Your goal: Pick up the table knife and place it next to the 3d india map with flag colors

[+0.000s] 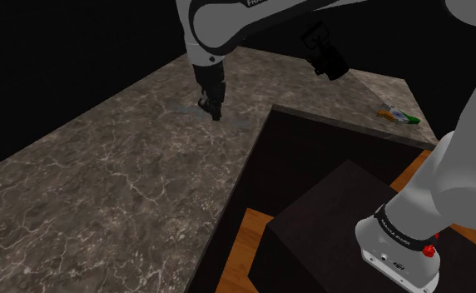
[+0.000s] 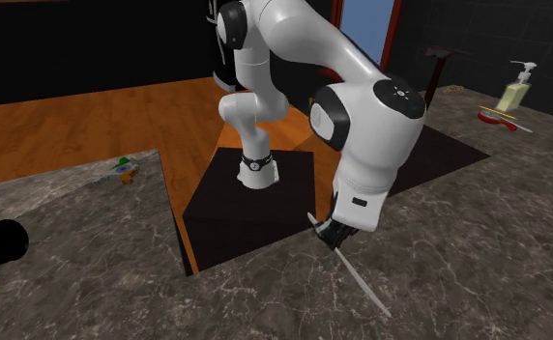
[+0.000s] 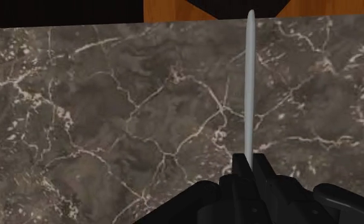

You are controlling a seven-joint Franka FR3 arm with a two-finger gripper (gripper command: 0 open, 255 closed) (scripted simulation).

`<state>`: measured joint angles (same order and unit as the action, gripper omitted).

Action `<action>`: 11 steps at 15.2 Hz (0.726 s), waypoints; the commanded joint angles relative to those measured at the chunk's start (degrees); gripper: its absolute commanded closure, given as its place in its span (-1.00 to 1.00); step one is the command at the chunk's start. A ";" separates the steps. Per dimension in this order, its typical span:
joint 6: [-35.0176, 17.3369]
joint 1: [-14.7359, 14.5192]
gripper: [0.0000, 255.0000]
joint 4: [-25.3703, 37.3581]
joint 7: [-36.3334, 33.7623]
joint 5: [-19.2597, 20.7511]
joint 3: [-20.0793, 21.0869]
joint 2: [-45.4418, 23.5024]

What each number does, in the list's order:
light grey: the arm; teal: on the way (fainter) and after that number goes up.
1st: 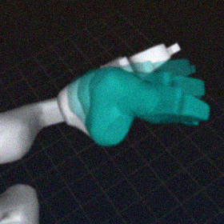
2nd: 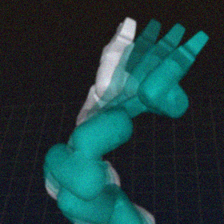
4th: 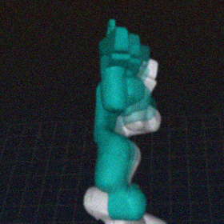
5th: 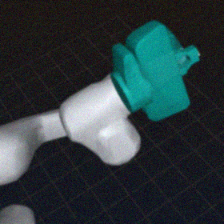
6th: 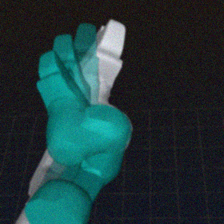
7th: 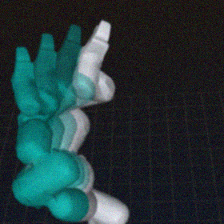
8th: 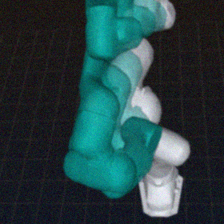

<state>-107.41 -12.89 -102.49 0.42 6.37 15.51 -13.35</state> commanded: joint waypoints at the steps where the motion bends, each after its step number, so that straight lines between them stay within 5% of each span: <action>1: 1.48 0.01 1.00 1.03 0.16 -0.17 0.05 0.45; 4: 3.54 0.01 1.00 2.57 0.36 -0.37 0.10 0.99; 11: 0.33 5.34 1.00 -8.72 9.18 -1.78 -3.33 9.95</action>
<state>-106.68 -8.36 -109.64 8.11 4.75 12.80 -4.70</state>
